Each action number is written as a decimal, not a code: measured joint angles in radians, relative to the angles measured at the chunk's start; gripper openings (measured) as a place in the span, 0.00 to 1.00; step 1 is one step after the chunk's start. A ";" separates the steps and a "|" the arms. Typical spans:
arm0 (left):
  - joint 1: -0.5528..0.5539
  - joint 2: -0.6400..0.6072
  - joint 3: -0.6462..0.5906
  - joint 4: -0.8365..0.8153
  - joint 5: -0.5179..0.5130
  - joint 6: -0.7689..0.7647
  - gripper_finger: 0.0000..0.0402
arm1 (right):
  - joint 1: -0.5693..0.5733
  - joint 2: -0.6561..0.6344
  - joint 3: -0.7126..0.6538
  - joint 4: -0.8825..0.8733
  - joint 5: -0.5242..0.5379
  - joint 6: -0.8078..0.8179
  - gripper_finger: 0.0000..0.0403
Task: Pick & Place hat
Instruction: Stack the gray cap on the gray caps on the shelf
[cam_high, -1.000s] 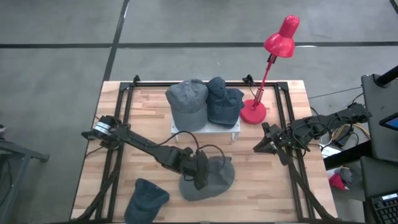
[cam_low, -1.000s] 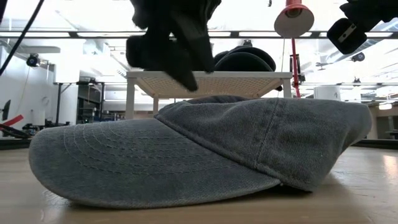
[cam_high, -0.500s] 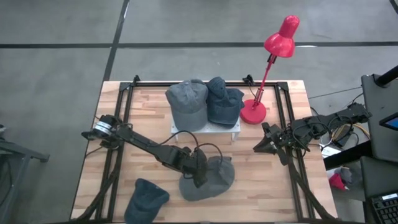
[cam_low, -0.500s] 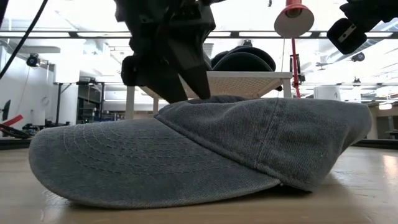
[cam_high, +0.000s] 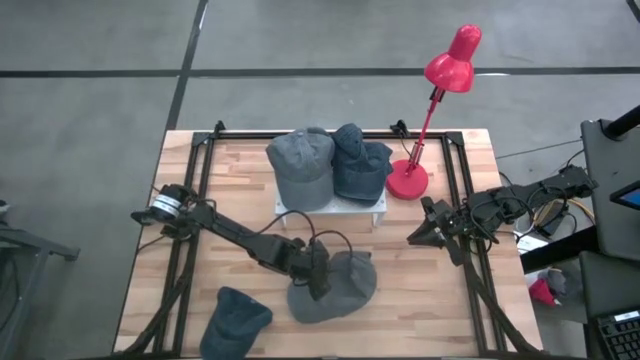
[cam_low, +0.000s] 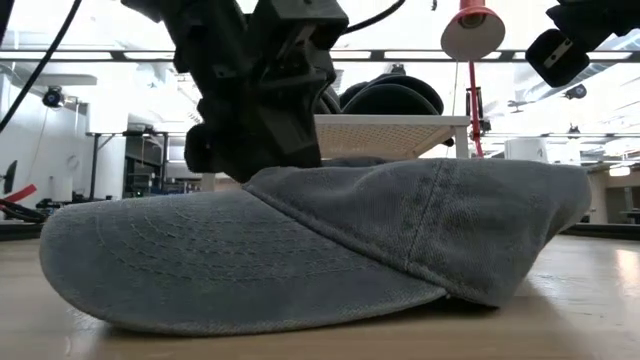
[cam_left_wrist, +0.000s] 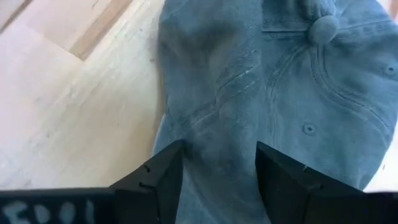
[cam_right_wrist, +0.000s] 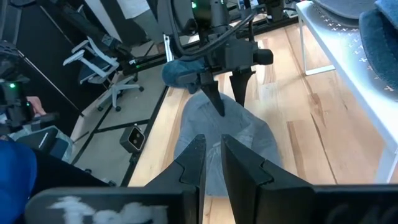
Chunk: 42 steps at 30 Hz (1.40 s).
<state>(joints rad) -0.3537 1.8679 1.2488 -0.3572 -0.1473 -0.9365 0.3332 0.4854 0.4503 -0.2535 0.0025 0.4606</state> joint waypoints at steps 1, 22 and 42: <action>-0.001 0.000 -0.008 0.011 0.000 -0.005 0.43 | 0.000 0.000 0.000 0.000 0.000 0.000 0.12; -0.053 -0.005 0.049 0.024 0.038 -0.037 0.00 | 0.000 0.000 0.000 0.001 0.000 0.003 0.12; -0.098 -0.020 0.395 -0.264 -0.233 -0.054 0.00 | 0.000 0.000 0.000 0.001 0.000 0.000 0.12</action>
<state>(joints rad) -0.4515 1.8484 1.6433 -0.6216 -0.3804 -0.9903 0.3332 0.4856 0.4503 -0.2527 0.0025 0.4606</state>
